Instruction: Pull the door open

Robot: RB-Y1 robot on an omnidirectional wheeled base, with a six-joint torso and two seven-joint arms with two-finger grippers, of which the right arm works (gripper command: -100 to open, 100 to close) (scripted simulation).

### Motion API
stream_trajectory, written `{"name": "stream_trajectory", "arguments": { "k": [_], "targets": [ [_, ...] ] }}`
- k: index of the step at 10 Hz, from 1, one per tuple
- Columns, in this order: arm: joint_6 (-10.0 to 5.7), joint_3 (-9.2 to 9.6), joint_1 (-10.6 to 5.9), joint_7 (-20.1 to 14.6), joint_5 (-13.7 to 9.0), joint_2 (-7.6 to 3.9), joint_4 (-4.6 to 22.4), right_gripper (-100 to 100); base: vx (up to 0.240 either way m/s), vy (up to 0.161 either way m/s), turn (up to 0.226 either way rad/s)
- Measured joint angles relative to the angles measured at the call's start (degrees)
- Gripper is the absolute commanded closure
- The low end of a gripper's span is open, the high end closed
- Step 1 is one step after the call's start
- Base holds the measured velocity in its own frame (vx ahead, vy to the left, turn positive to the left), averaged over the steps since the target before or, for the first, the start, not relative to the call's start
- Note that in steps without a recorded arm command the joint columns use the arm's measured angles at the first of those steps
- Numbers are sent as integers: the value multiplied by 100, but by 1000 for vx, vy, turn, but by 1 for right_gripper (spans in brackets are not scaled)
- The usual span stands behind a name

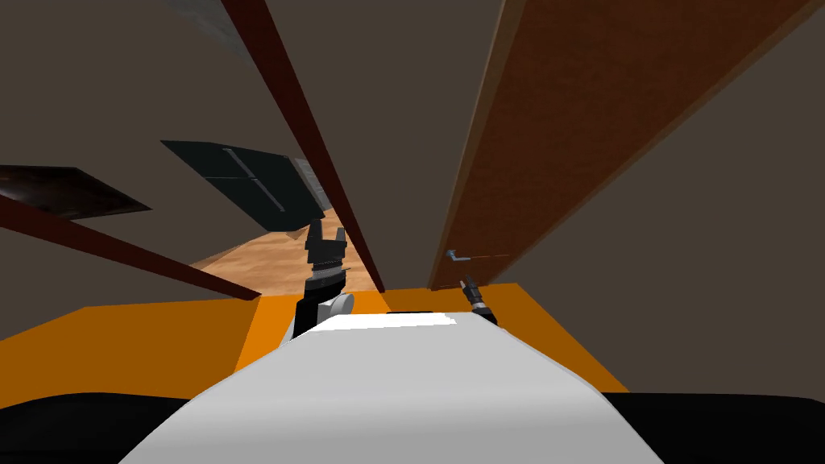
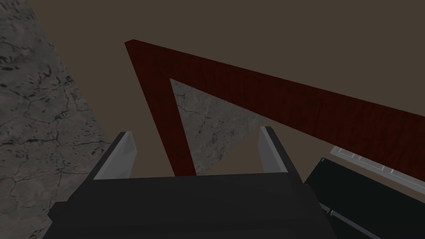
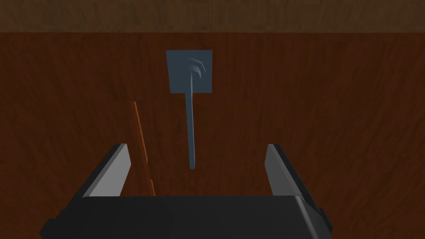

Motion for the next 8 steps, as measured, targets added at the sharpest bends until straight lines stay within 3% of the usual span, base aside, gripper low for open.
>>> {"name": "stream_trajectory", "arguments": {
  "k": [5,8],
  "targets": [
    [-166,56,-84,-93,-92,-128,428,-100,61,-51,52],
    [-62,-85,-195,-24,-153,-55,508,-100,118,-45,235]
  ]
}}
